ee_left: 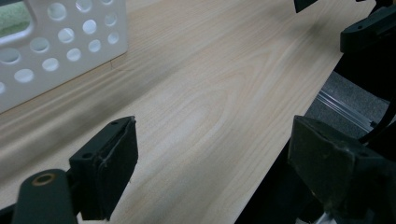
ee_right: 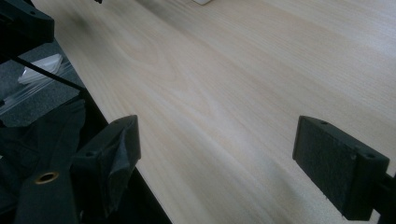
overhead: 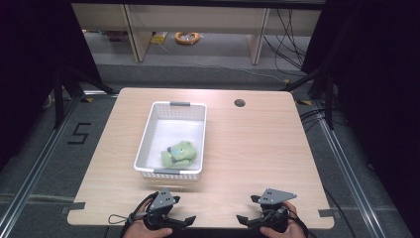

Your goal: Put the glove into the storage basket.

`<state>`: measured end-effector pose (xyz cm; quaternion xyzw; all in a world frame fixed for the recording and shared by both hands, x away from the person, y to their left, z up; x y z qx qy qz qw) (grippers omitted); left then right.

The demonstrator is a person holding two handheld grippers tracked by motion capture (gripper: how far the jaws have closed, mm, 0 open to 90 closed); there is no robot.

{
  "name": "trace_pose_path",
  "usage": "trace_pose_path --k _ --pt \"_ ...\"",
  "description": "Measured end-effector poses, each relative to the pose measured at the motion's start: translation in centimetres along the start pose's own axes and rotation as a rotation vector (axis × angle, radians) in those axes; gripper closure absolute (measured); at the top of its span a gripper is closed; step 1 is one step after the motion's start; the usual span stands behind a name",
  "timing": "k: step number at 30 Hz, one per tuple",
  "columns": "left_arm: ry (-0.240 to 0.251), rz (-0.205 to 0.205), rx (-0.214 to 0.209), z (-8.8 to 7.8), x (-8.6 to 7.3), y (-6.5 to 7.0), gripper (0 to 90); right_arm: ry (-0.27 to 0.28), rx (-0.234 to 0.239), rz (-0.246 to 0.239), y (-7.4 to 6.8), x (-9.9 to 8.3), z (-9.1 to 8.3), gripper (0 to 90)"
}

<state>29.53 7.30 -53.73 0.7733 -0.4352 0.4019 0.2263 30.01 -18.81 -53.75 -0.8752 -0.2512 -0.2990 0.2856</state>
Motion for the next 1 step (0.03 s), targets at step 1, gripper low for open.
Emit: trace_pose_path --k 1 --pt "0.0 0.0 0.0 0.0 0.0 0.0 15.4 0.003 -0.014 0.002 0.07 0.0 -0.06 16.1"
Point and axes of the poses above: each handheld gripper's, and its own axes: z roughly forward along the jaws, x roughly out of its top, y roughly to its right, the point moved 6 cm from there along z, roughly forward along the jaws, and after that the axes turned 15 degrees about z, right-handed, at the moved point
